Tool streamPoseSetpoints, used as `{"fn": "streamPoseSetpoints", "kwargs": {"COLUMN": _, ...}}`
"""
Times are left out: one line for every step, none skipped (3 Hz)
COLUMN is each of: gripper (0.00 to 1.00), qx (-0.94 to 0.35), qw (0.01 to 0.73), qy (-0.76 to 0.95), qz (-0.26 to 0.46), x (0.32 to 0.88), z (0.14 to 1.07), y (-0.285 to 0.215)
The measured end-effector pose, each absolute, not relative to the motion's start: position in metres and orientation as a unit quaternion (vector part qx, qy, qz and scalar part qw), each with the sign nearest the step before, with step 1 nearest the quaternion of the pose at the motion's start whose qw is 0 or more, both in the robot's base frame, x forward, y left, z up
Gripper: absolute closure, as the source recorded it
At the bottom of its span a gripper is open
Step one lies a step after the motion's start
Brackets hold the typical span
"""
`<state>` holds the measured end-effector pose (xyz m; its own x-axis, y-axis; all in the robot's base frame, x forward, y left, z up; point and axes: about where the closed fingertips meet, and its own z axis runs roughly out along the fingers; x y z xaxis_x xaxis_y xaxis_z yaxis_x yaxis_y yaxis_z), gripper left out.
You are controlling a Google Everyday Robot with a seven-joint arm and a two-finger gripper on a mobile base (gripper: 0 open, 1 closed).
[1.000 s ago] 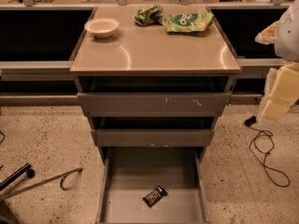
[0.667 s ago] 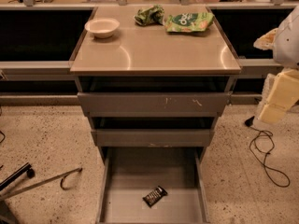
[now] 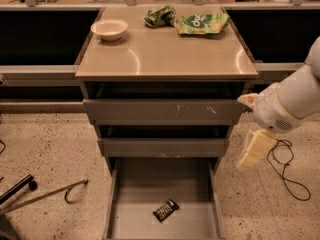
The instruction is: Pick rxbar chocolate from bottom drawer and place on counter
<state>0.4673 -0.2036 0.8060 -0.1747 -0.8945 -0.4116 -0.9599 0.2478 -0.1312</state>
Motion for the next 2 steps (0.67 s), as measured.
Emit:
{"fn": "streamPoseSetpoints", "kwargs": {"gripper": 0.00, "qx": -0.576, "qw": 0.227, "qy": 0.774, "qz": 0.132, "x": 0.469, "z": 0.716, "y": -0.193}}
{"fn": "streamPoseSetpoints", "kwargs": {"gripper": 0.00, "qx": -0.564, "qw": 0.250, "qy": 0.778, "qz": 0.116, "x": 0.487, "z": 0.710, "y": -0.194}}
